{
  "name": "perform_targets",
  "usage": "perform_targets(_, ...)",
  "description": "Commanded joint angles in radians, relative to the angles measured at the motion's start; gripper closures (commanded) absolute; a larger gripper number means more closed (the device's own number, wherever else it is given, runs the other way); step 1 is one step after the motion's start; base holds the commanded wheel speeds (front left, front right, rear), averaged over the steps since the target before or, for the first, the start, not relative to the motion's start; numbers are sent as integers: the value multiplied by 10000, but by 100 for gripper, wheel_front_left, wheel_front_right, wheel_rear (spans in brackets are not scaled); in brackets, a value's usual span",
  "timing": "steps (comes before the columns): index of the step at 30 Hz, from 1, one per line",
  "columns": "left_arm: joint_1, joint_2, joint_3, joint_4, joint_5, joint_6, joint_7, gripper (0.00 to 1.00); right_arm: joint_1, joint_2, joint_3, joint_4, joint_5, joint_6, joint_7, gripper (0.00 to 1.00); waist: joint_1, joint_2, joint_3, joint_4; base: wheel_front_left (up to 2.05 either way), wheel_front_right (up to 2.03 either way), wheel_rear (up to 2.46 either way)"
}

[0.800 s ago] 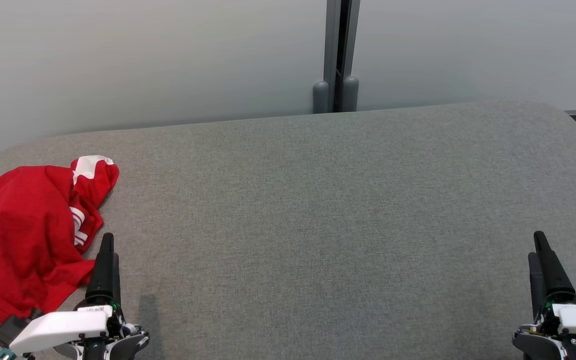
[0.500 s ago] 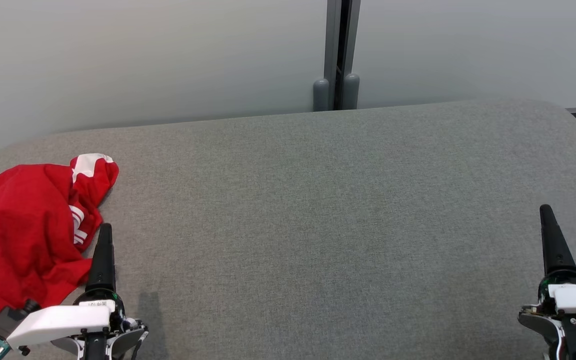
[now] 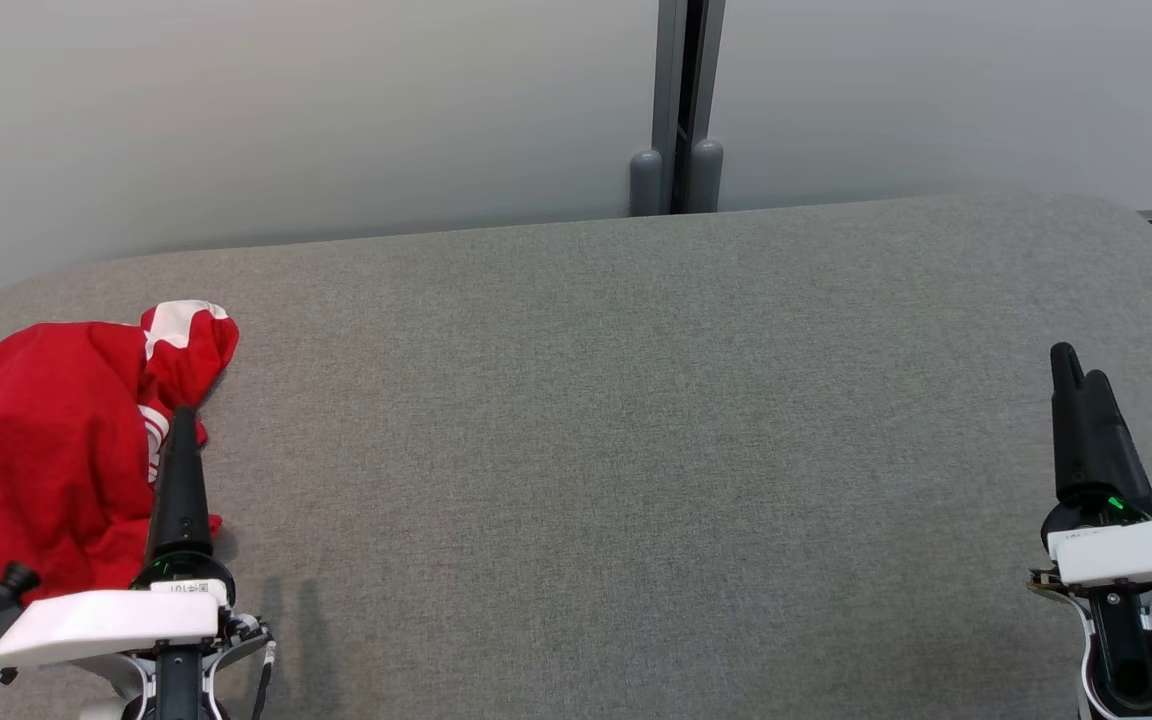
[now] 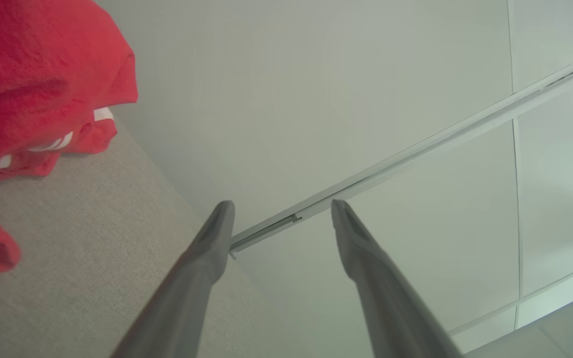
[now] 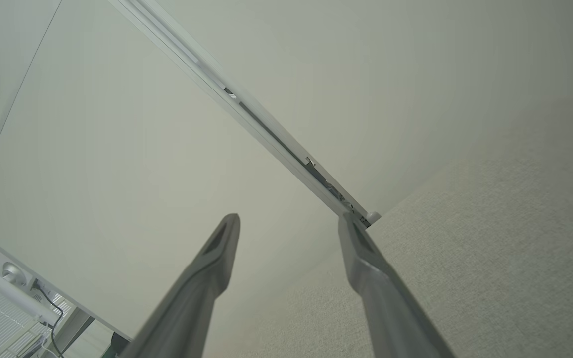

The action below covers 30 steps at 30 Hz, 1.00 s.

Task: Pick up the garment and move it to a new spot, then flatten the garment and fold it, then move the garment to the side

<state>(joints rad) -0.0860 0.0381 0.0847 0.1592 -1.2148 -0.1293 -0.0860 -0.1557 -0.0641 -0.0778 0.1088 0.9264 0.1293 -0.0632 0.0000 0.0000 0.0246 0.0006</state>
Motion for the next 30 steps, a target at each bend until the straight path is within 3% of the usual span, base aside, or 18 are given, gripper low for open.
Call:
perform_targets(1,-231,74,-11,-315,733,24,-119,0,-274,-169,111,-262,-748,10,-171,0,0,0,13,0,0,0,0)
perform_targets(18,55,93,-1152,-1281,4874,537,-566,0,-152,-37,531,-853,-4227,13,-678,0,0,0,89,-34,0,0,0)
perform_targets(30,190,105,-2020,-998,7399,1004,-860,0,5,96,738,-444,-5438,14,-1011,0,0,0,102,-50,0,0,0)
